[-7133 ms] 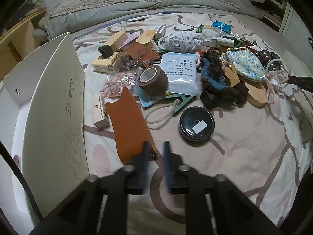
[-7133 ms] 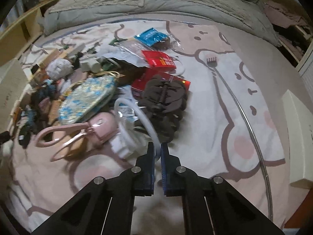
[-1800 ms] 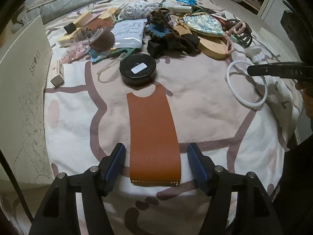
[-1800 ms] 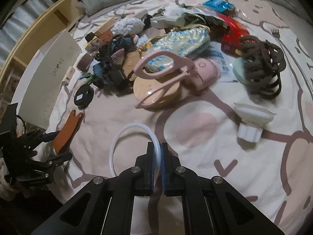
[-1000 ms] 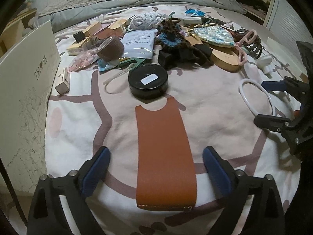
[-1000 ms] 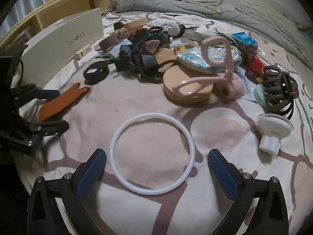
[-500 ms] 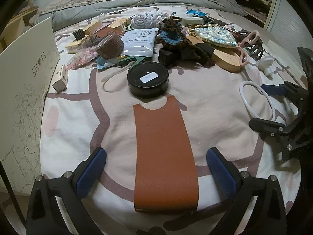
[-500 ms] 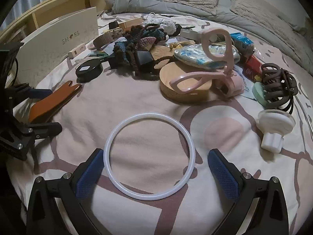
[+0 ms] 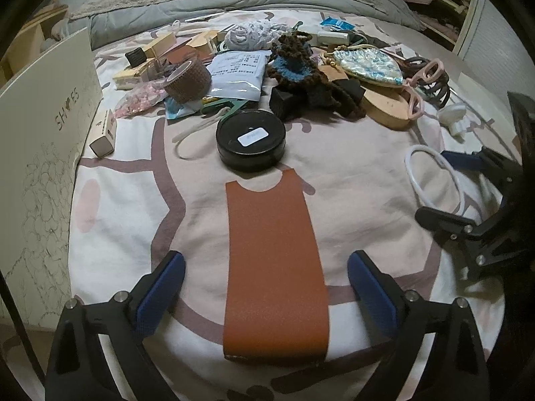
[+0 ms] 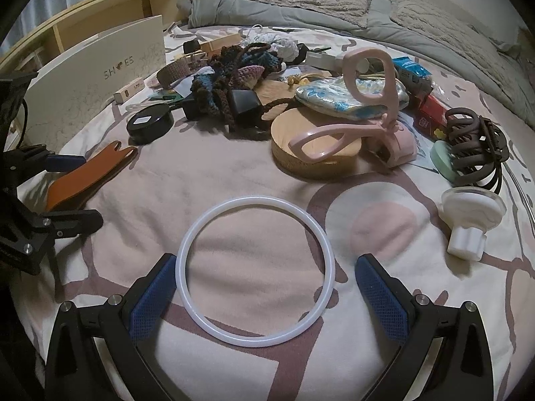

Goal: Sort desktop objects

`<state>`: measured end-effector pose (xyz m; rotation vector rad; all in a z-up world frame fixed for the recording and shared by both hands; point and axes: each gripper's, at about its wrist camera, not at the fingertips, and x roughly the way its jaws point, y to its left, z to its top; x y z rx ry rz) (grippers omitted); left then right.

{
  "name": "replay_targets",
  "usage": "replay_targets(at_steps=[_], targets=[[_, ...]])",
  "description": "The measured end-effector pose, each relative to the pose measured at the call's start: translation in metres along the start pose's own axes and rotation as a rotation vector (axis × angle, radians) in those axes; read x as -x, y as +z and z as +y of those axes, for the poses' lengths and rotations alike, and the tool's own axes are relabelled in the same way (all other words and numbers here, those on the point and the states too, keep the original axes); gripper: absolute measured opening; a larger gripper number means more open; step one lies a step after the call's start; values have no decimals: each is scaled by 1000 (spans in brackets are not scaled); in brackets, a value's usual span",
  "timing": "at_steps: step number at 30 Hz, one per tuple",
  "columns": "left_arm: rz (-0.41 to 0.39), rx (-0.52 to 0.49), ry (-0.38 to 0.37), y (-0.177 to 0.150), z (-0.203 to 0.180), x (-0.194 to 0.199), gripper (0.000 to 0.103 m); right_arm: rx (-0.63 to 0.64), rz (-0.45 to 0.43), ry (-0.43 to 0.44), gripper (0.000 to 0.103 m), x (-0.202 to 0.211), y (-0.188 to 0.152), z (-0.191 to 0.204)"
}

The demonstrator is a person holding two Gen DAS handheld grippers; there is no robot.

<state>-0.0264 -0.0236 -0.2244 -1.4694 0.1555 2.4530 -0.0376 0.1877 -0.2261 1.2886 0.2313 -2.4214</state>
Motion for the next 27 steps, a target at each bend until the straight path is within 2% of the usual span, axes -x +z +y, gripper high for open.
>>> replay_targets(at_steps=[4,8,16,20,23,25,27], targets=[[15,66,-44,5,4,2,97,0,2,6,103,-1,1,-1],[28,116,-53,8,7,4,89,-4,8,17,103,-2,2,-1],[31,69,-28,10,-3,5,80,-6,41,25,103,-4,7,-2],[34,29,-41,11,-9,5,70,-5,56,30,103,-4,8,-3],[38,22,-45,11,-12,5,70,1,62,39,103,-2,8,-3],[40,34,-50,12,-10,5,68,6,76,43,100,-1,9,-3],[42,46,-52,12,-8,4,64,13,78,50,92,1,10,-2]])
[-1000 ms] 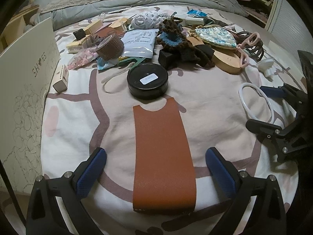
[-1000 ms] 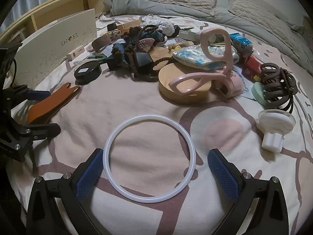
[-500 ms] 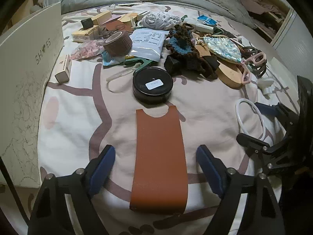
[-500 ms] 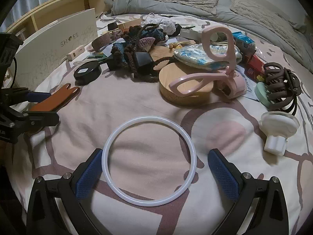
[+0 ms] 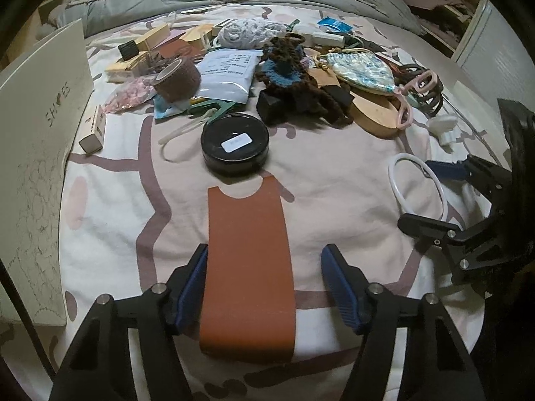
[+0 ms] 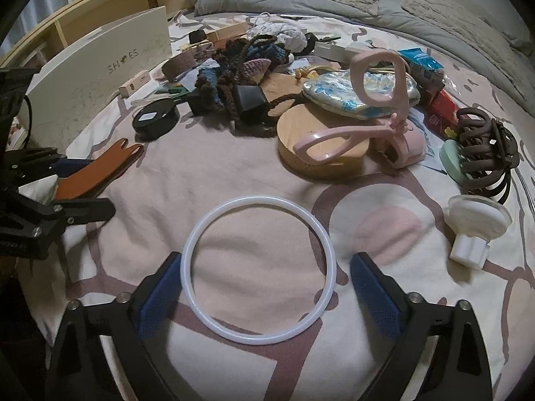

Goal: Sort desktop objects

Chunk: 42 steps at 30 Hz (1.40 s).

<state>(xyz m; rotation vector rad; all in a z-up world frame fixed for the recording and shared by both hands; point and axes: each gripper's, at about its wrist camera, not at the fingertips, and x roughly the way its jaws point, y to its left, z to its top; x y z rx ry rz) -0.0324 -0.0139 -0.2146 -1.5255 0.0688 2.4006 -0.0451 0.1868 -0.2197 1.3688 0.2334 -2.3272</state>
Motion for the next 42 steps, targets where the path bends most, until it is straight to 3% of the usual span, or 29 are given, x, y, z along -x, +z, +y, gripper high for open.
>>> replay_targets(at_steps=[3,10,14,29,42], targets=[[3,15,-3,0,2,0,60,13,-5,3,85,3,0,4],[7,0,6,-1,-2,0,57,44,11,-19,84,4,2,9],[13,-17,8,0,-5,0,45,64,19,-35,84,6,4,12],[13,-48,23,2,-14,4,44,81,-10,-37,84,20,10,17],[-69,-77,41,17,-22,26,44,72,-19,-47,84,28,16,17]])
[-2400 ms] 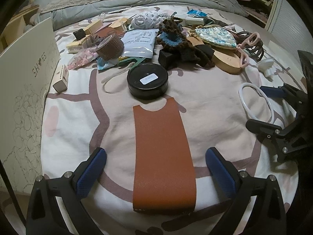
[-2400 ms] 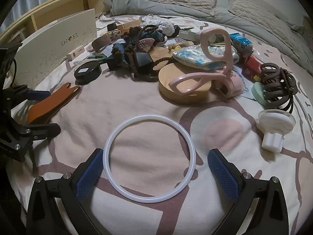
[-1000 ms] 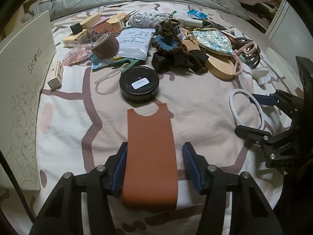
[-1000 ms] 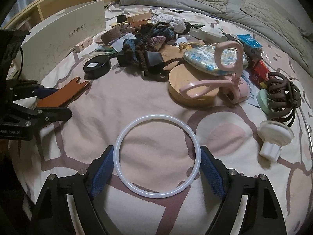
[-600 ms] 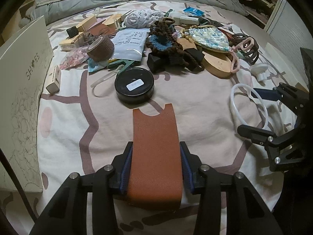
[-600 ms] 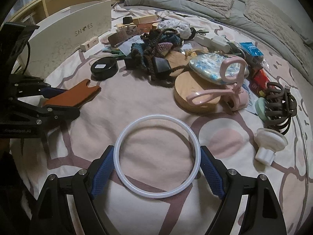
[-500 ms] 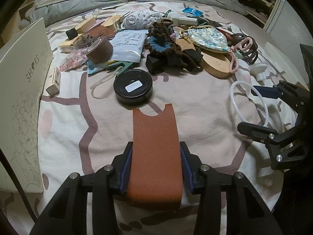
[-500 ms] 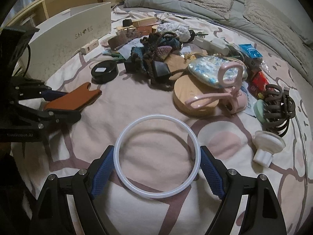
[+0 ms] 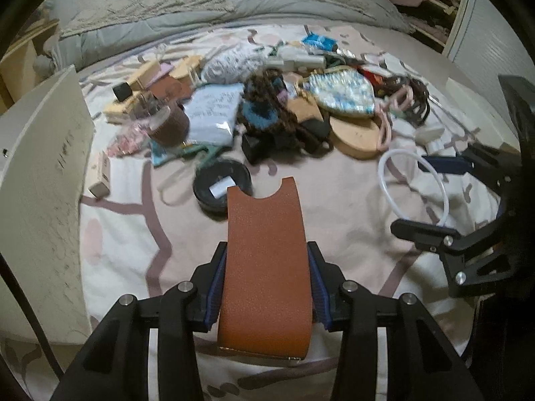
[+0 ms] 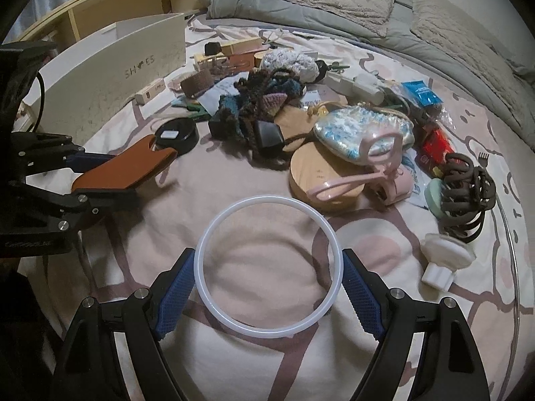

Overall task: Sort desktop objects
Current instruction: 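Carry the strip with left tool while right tool carries the ring to the box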

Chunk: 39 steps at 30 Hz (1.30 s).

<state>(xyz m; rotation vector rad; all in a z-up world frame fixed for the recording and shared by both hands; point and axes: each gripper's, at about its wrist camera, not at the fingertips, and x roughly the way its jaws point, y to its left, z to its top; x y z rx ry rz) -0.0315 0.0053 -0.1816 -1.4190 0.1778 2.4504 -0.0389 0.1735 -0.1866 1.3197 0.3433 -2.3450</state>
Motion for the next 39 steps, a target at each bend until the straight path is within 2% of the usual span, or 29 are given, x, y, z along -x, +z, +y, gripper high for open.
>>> replay_targets(at_steps=[19,25,39], targets=[[-206,110,62,44,30,55,44,-37,-137,-25,84,37,49,-5],[-253,128,82,51,36,70,44,-41,-179,-1,84,51,64,-7],[-324,181,132,58,53,93,44,-42,-268,-6,85,82,96,0]])
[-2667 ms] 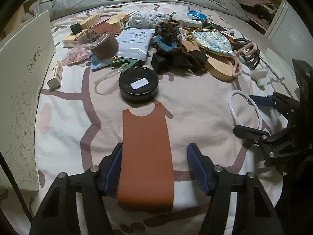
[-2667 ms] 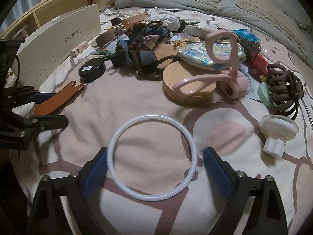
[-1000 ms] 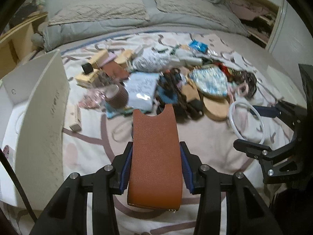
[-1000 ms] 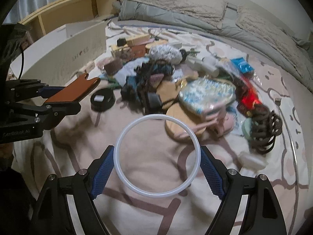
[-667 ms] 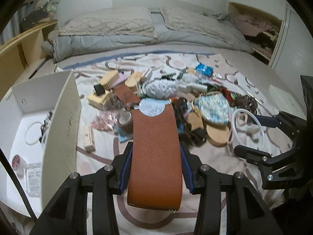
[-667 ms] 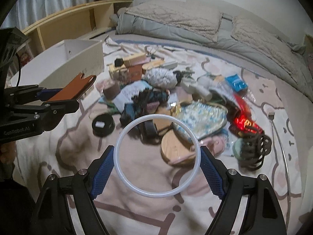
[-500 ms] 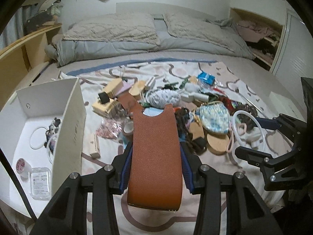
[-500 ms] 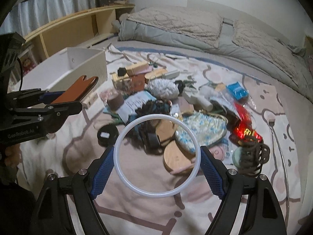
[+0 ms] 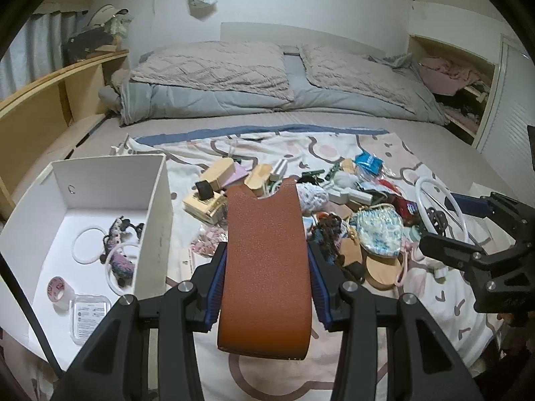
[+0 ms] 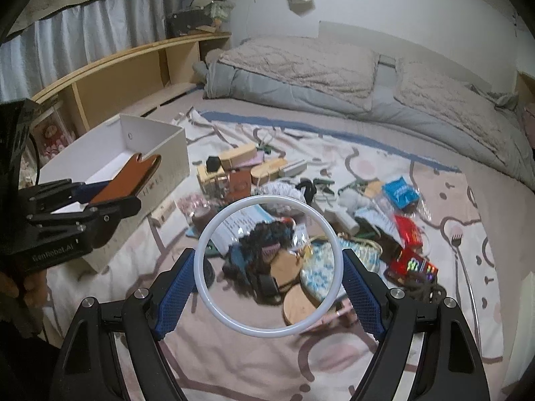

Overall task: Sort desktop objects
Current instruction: 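Carry the strip with left tool while right tool carries the ring to the box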

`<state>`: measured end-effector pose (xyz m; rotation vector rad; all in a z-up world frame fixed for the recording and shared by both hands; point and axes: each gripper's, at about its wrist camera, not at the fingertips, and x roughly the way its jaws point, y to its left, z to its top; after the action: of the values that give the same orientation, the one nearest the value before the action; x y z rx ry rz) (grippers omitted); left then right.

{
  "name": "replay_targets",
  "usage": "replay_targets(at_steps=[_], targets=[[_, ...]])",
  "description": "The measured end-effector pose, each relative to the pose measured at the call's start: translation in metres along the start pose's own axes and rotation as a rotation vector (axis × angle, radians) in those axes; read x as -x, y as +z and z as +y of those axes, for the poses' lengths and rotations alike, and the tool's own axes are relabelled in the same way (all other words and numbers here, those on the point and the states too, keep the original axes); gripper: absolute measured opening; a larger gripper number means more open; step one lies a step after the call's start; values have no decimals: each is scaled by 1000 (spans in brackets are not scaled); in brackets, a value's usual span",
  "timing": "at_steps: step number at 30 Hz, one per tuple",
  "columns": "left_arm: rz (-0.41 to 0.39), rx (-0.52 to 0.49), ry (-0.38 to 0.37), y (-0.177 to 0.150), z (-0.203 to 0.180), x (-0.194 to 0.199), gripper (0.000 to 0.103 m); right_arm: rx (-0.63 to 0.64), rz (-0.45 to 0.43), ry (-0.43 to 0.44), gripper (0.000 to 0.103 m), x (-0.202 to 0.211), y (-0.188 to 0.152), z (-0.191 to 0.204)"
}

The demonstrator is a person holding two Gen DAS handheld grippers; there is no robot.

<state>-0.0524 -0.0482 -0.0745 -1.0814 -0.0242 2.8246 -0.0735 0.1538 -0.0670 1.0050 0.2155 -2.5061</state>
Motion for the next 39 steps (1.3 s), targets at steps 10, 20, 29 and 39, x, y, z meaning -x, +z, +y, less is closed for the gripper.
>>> replay_targets(at_steps=[10,20,29,39], targets=[[-65,19,37,11,8,20,44,14,-65,18,84,9,27,19],[-105,67,103,16,31,32,44,27,-99,41,84,9,47,40],[-131,104,173,15,57,41,44,45,-112,59,84,2,63,61],[-158,180,245,16,96,54,44,69,-121,85,84,-10,78,84]])
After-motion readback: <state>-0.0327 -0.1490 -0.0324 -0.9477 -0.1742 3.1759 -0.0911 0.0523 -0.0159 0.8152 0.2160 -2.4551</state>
